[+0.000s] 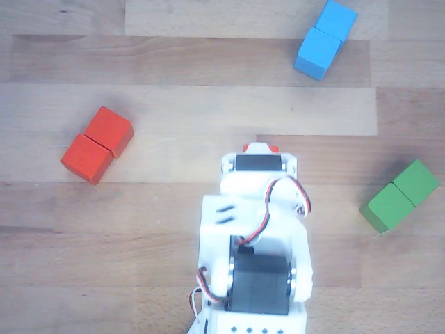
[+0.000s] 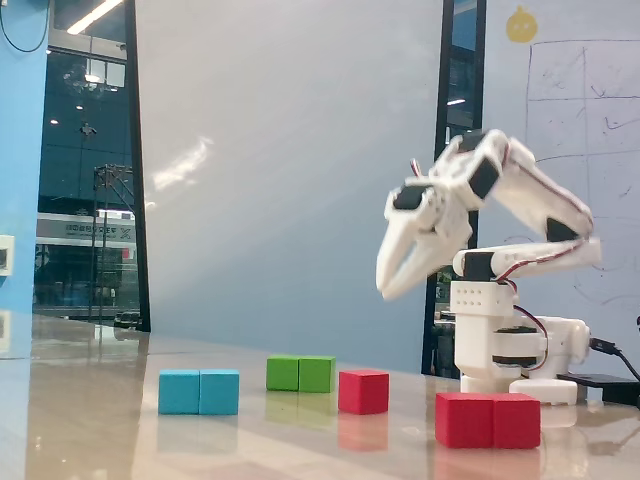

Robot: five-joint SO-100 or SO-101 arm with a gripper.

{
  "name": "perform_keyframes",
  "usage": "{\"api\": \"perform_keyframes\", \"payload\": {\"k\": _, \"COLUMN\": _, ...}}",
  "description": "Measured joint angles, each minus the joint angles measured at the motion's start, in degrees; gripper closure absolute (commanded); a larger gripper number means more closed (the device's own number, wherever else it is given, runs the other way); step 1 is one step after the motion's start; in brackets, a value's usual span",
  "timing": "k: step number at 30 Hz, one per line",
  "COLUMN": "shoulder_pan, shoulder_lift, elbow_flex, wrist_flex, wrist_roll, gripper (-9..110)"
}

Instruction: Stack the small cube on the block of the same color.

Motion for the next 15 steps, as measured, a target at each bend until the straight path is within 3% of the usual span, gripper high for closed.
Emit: {"api": "perform_keyframes", "payload": {"k": 15, "shoulder_pan": 0.0, "shoulder_lift": -37.27, "elbow_flex": -23.47, "wrist_flex": 0.0, "wrist_roll": 0.0, "gripper": 101}}
